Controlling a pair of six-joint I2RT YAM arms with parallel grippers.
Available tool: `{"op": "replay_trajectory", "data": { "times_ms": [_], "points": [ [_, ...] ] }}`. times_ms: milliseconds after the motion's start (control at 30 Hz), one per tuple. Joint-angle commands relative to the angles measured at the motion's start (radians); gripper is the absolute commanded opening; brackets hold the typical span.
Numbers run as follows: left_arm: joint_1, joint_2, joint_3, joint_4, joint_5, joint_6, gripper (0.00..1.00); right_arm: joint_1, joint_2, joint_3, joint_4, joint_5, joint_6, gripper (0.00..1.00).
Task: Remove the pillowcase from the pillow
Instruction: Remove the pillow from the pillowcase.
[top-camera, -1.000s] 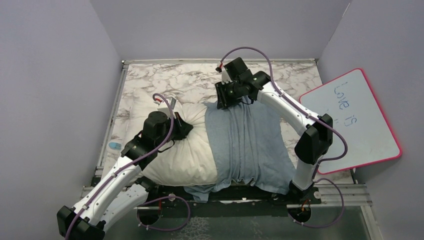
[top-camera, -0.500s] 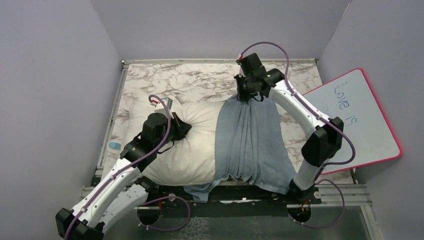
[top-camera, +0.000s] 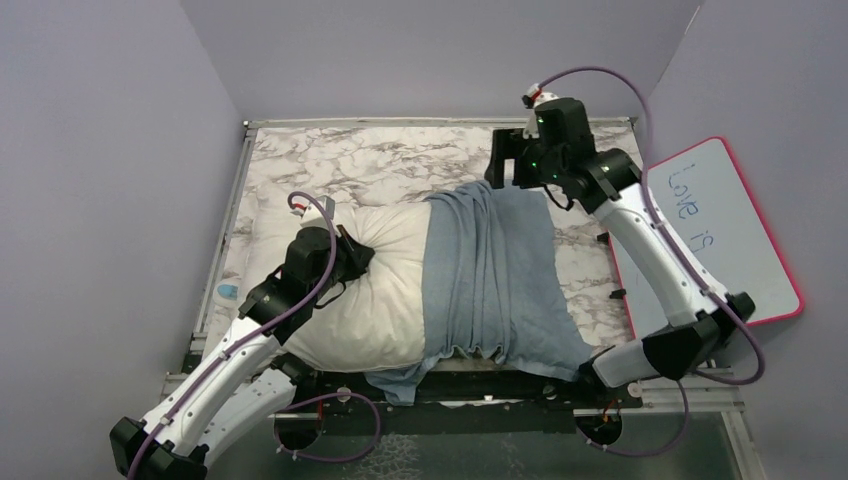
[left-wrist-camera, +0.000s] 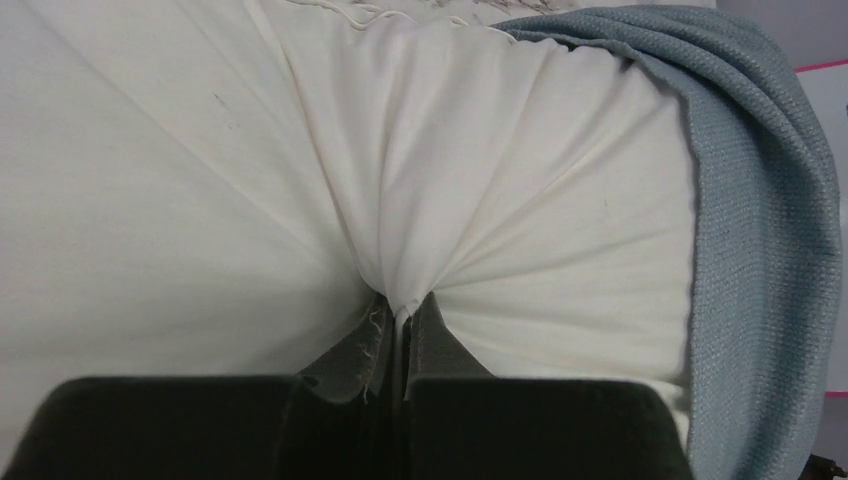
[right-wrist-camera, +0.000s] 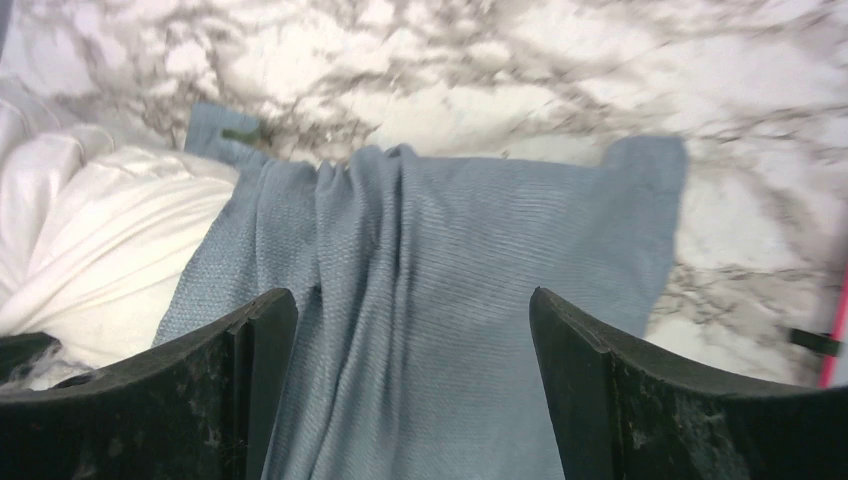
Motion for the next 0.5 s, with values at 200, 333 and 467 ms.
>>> {"op": "replay_trajectory", "data": {
  "times_ms": [200, 333, 467],
  "points": [
    [0.018, 0.001, -0.019, -0.163, -0.099, 0.026, 0.0, -0.021, -0.074, -0.209, 0.101, -0.234, 0.061, 0.92],
    [0.018, 0.021, -0.006, -0.156, -0.096, 0.03, 0.0, -0.021, -0.039, -0.271, 0.119, -0.305, 0.067, 0.77],
    [0.018, 0.026, 0.004, -0.159, -0.109, 0.031, 0.0, -0.03, -0.043, -0.276, 0.096, 0.029, 0.057, 0.42]
  ]
}}
